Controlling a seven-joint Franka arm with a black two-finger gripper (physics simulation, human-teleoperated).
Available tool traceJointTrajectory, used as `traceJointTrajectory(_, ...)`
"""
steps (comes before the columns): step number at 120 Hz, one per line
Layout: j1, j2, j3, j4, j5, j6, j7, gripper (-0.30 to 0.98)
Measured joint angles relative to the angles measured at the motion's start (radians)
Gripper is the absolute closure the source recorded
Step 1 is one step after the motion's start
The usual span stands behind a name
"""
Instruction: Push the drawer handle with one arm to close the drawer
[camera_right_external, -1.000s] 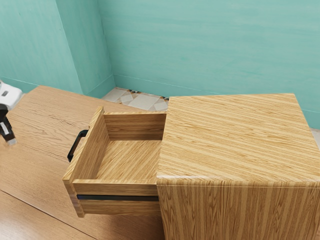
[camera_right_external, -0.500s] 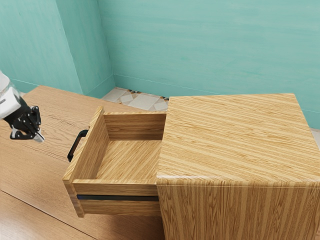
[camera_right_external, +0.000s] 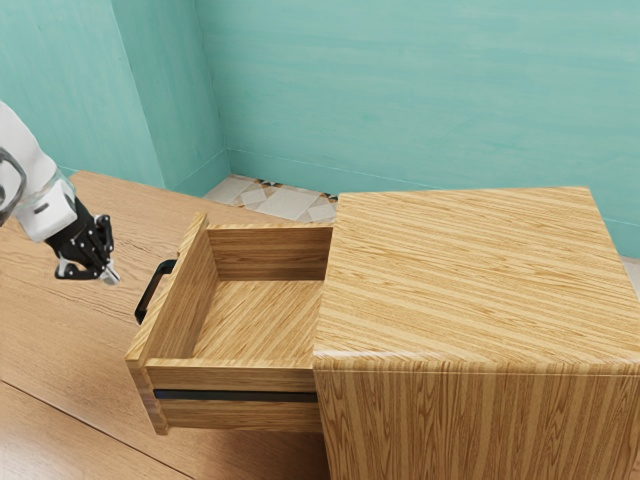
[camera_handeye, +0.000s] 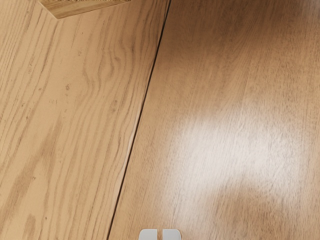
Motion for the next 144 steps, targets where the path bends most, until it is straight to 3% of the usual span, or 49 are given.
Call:
traceJointTrajectory(21,0.0,0.005,-0.016,0.007,-0.06,0.02,-0.024,0.79)
traceJointTrajectory(38,0.096,-0.125,-0.15,-0.068,-0.12,-0.025,-0.042,0.79)
traceJointTrajectory(93,0.18,-0.166,-0.316,-0.069,-0.293,-0.166,-0.099,0.79)
traceJointTrajectory(144,0.185,-0.146,-0.362,-0.042,-0.355,-0.221,-0.131,0.79)
